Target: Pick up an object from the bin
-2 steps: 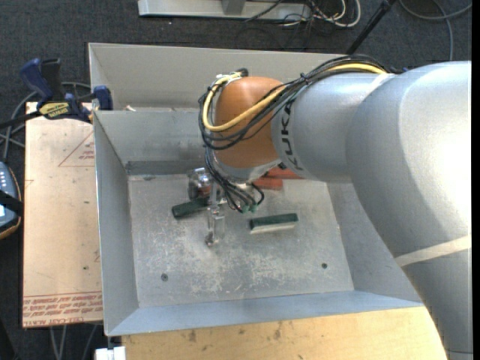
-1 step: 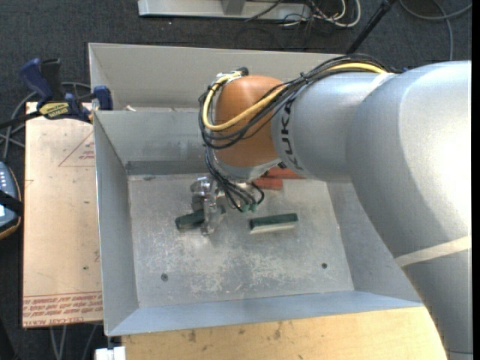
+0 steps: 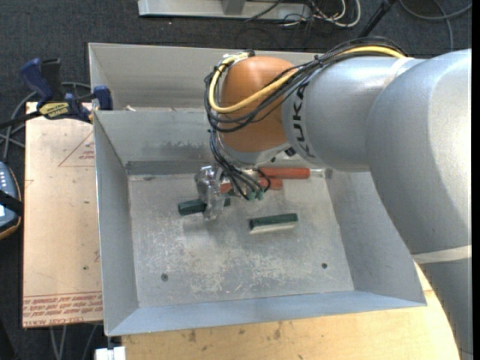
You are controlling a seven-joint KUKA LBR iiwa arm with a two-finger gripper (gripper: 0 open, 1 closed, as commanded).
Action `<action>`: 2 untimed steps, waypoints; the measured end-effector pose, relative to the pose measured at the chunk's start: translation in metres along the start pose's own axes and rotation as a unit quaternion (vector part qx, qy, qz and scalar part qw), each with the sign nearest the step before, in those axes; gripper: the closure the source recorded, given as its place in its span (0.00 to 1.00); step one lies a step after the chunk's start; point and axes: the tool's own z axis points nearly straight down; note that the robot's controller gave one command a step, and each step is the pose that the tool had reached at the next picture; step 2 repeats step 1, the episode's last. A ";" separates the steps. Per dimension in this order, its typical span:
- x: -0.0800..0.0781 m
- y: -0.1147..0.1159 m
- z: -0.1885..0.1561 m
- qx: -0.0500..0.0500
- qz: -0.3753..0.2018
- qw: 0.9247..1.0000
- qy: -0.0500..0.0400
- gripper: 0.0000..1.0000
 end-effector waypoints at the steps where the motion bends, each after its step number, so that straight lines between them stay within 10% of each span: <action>1: -0.002 0.000 -0.043 0.000 0.001 1.000 0.000 1.00; 2: -0.002 0.000 -0.043 0.000 0.001 1.000 0.000 1.00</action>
Offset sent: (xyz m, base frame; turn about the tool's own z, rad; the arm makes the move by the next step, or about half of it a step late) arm 0.0000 0.0001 0.0401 0.0000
